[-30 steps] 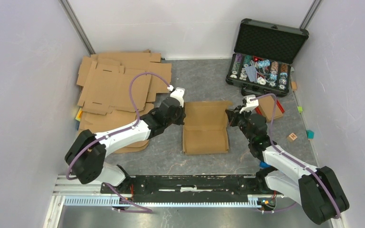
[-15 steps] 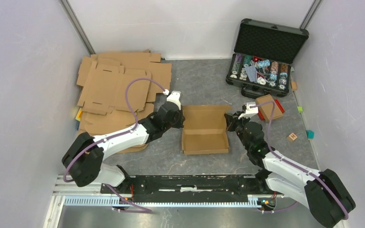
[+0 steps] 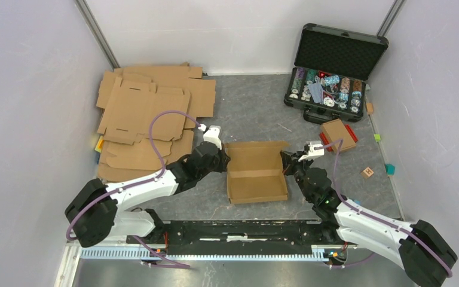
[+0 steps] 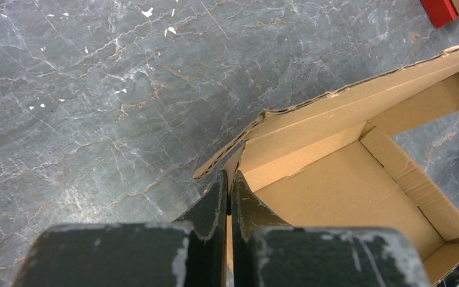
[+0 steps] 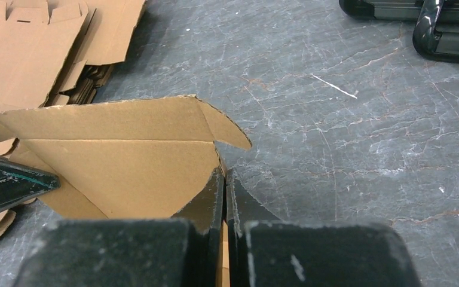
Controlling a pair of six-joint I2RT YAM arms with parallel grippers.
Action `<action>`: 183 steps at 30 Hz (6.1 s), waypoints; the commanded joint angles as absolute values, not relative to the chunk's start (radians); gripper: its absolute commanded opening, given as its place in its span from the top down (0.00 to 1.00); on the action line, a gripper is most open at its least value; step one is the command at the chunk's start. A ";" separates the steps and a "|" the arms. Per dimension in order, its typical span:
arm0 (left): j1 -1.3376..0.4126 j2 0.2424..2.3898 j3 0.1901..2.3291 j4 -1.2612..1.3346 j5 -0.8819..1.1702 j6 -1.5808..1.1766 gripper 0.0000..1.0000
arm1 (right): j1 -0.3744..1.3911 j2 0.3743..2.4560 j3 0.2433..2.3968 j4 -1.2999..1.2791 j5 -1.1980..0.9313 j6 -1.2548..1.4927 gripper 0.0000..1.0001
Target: Fold the paper box
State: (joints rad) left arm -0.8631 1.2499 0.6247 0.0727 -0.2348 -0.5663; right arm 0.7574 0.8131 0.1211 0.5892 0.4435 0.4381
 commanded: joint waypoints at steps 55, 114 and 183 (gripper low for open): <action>-0.710 1.406 0.774 0.185 -0.167 -0.578 0.67 | 0.821 1.235 0.336 0.748 0.819 0.411 0.86; -0.712 1.419 0.762 0.111 -0.162 -0.511 0.98 | 0.686 1.155 0.340 0.526 0.516 0.354 0.67; -0.715 1.420 0.773 0.104 -0.180 -0.387 0.98 | 0.222 1.583 0.604 0.771 -0.250 0.265 0.22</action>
